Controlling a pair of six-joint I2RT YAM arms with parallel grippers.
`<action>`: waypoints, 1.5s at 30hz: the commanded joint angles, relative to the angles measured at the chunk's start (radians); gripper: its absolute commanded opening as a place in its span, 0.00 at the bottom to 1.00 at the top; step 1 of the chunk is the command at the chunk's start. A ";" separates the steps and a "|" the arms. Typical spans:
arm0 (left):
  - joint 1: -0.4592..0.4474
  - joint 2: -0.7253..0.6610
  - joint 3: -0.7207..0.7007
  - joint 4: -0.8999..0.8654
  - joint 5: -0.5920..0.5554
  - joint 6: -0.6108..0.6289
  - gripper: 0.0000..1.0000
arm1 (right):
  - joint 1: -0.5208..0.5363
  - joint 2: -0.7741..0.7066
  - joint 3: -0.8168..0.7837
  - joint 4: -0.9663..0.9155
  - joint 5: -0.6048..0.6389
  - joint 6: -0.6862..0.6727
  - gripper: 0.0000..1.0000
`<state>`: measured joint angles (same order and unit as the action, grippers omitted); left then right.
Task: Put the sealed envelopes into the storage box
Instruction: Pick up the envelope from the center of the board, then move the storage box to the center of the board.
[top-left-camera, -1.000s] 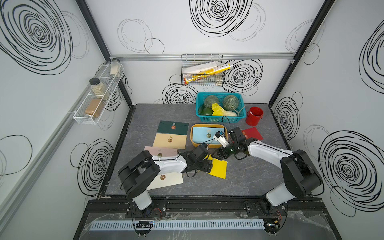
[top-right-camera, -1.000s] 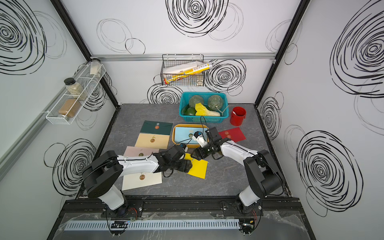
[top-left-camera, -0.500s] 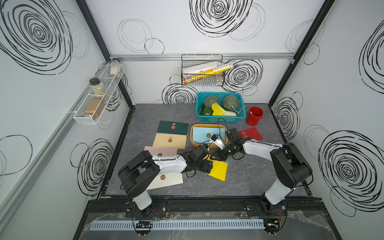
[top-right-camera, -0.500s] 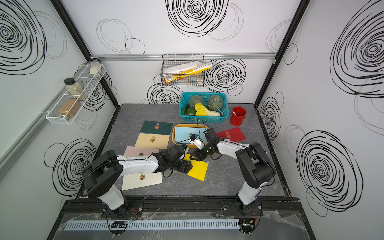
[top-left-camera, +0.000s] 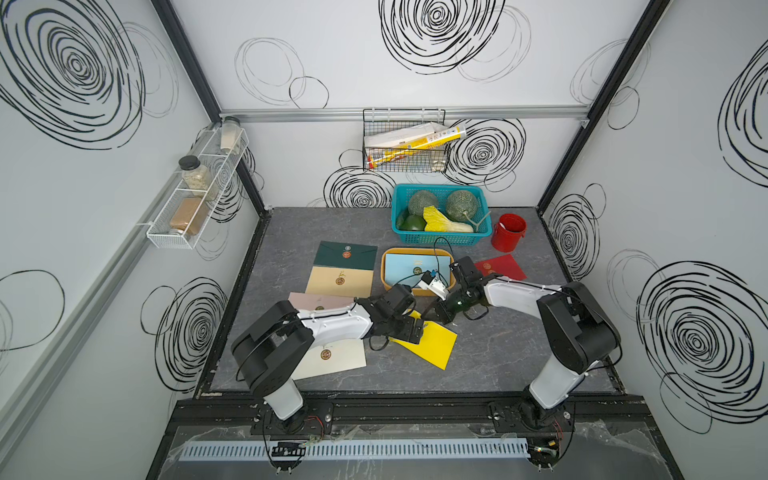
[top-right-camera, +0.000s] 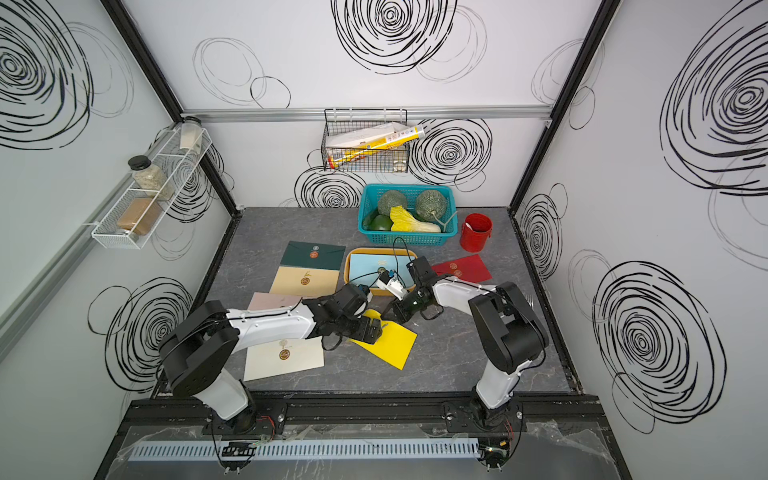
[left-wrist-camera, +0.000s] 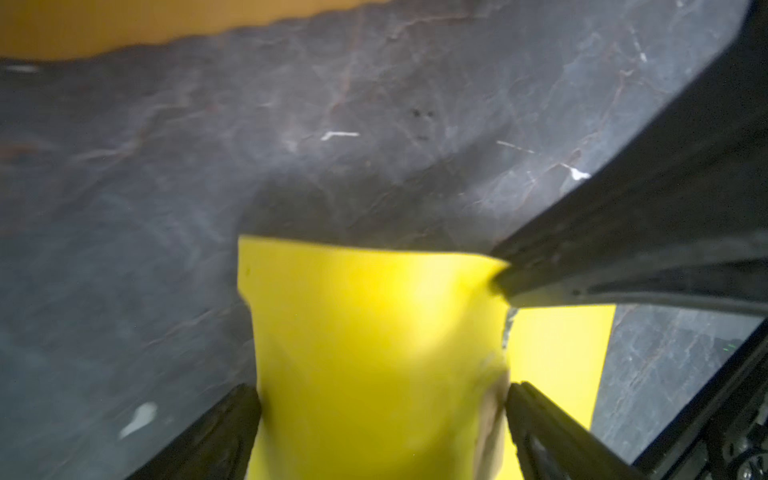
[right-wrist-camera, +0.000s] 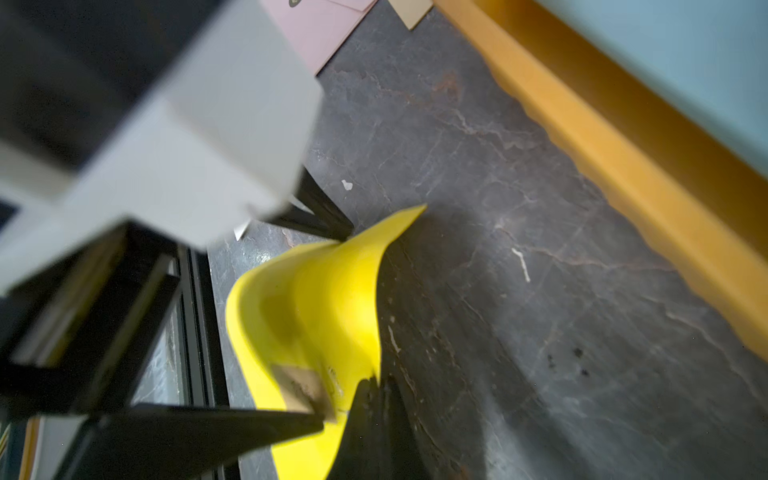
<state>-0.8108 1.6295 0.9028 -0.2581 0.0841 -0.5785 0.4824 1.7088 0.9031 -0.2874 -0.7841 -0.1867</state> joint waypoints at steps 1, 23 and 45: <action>0.080 -0.113 0.129 -0.197 -0.123 -0.047 0.99 | -0.005 -0.062 0.029 -0.044 0.028 0.036 0.00; 0.361 0.233 0.440 -0.153 -0.047 0.093 0.55 | -0.005 -0.269 0.367 -0.398 0.445 0.131 0.00; 0.287 0.341 0.493 -0.184 -0.074 0.046 0.37 | -0.080 -0.219 0.618 -0.497 0.618 0.032 0.00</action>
<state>-0.5346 1.9549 1.3911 -0.4282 0.0612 -0.5320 0.4023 1.5055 1.4780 -0.7586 -0.1356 -0.1120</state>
